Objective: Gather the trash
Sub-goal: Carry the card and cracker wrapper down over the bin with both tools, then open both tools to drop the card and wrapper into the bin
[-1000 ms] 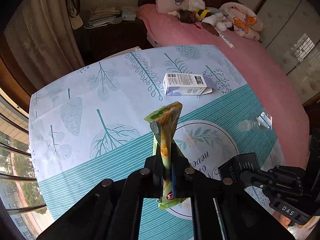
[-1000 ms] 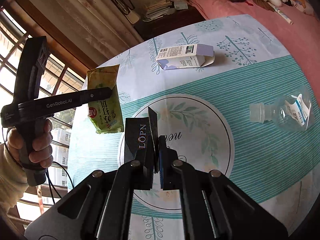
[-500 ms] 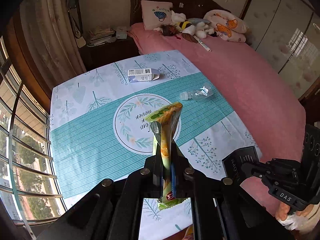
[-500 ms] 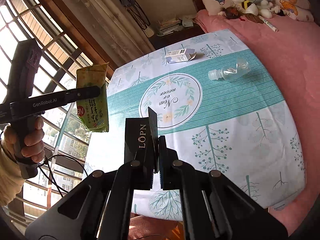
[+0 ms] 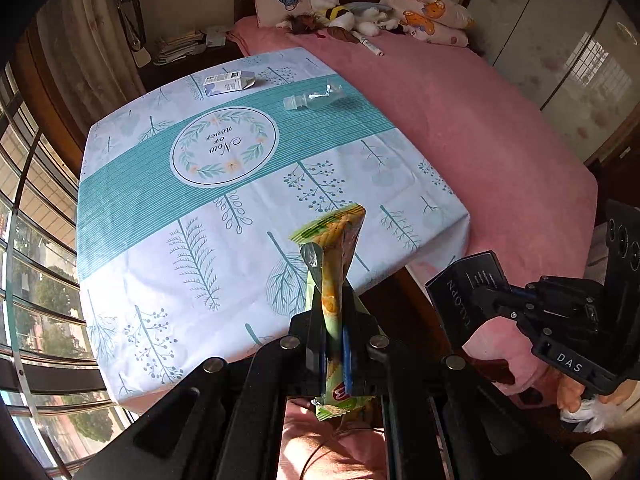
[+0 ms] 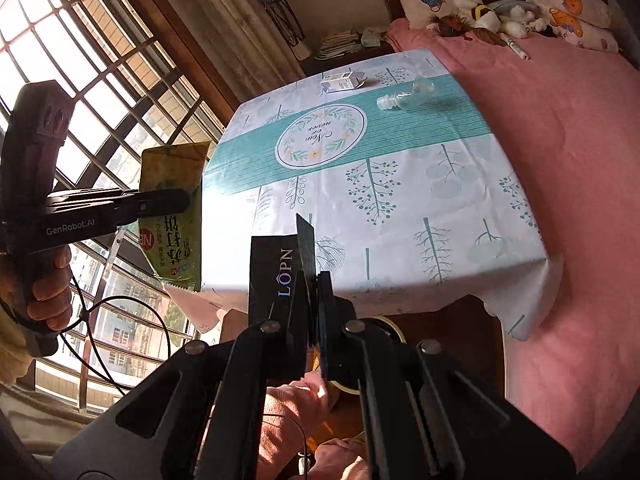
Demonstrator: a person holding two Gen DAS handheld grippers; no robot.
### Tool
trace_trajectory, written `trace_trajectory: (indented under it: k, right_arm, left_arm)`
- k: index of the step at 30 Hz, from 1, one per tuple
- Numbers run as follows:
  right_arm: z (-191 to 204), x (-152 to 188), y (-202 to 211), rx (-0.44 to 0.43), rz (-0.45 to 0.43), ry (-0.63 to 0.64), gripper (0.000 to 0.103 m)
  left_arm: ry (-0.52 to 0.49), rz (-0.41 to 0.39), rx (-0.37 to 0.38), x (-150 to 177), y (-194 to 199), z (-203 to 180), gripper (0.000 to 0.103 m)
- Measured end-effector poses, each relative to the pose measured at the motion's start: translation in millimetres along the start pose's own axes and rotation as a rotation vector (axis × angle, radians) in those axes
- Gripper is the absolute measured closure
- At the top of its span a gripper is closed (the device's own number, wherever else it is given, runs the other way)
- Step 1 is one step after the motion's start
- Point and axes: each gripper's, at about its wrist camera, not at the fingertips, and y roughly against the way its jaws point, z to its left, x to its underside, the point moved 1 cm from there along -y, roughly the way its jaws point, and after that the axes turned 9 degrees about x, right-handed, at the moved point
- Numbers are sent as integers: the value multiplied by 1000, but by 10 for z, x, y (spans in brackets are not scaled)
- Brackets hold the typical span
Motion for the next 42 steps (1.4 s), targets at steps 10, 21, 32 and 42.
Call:
trace_trajectory:
  k: [10,21,32,42]
  right_arm:
    - [-143,1060,-663,123,195,-108,101]
    - [-380,2231,-2468,239,404,-234,101]
    - [-676,2953,-3944,259,527,-322,81]
    - [-693,2891,-3878,199,481,-330,50]
  left_arm:
    - [-18,202,32,963,-1181,62,98]
    - [105,293,28,1957,-2781,743,98]
    - [141,326,-44,2628,-3712,1125,48]
    - [159,244,-128,2145,-3578,1316,28]
